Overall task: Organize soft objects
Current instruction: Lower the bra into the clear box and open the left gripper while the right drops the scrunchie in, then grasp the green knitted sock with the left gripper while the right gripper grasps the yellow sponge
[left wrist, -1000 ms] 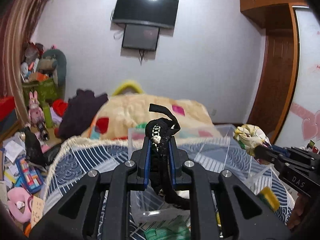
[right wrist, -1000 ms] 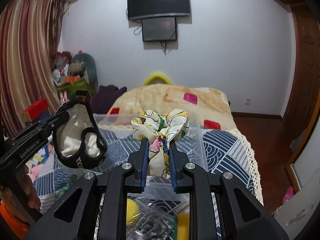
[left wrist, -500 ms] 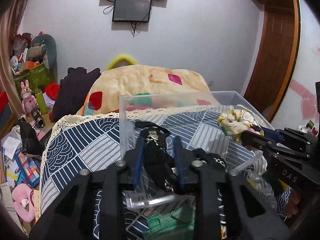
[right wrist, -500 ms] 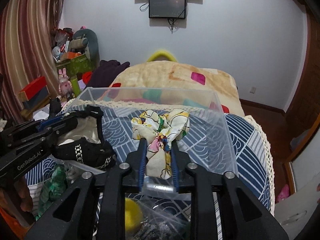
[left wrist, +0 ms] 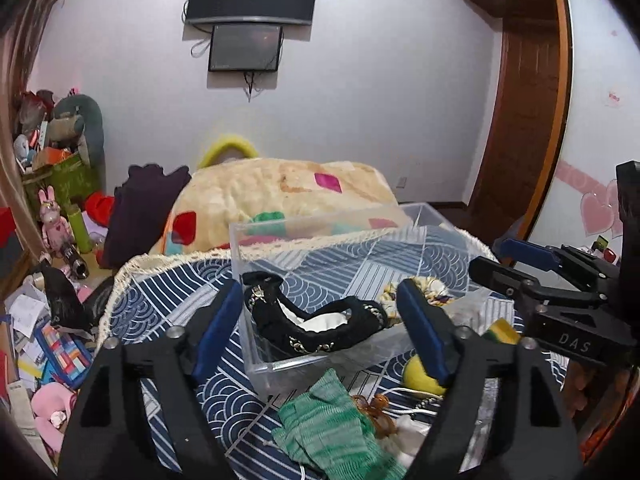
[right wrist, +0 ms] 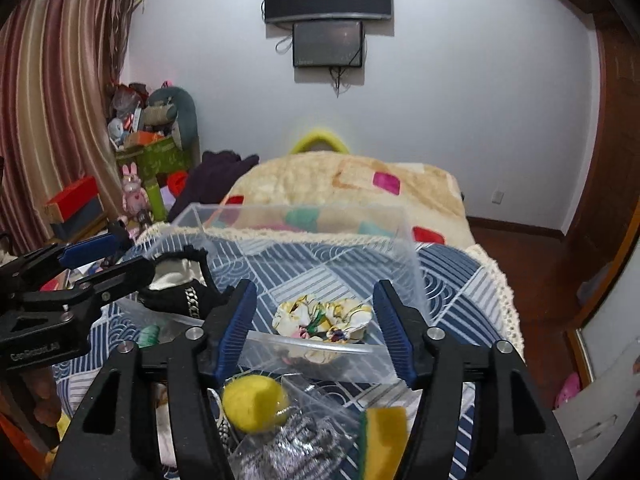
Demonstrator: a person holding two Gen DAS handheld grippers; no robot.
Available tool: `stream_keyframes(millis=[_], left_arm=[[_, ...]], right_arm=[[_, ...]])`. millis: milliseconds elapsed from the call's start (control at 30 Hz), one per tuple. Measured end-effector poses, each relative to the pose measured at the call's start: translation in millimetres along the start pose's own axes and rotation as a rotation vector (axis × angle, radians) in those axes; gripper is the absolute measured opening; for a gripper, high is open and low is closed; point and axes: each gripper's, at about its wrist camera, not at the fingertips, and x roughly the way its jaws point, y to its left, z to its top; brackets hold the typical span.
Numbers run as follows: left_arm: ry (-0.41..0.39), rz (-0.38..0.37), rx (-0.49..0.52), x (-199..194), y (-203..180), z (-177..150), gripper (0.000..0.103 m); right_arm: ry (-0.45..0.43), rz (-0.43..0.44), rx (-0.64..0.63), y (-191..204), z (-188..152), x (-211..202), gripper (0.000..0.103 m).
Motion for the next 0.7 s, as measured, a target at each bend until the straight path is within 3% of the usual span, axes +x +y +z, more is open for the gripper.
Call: stream_keyframes(millis=[133, 400, 700], left_arm=[[-0.040, 0.022, 0.017, -22.1, -3.1, -0.5, 0.101], [-0.020, 0.034, 0.073, -40.1, -10.6, -28.9, 0.102], [0.105, 0.052, 0.022, -6.6, -5.3, -67.8, 0.102]], right_arm=[[-0.052, -0.015, -0.004, -2.7, 1.3, -21.3, 0.068], [-0.083, -0.065, -0.026, -8.8, -14.6, -47.8, 0.068], [0.010, -0.101, 0.004, -19.0, -52.7, -36.1, 0.069]])
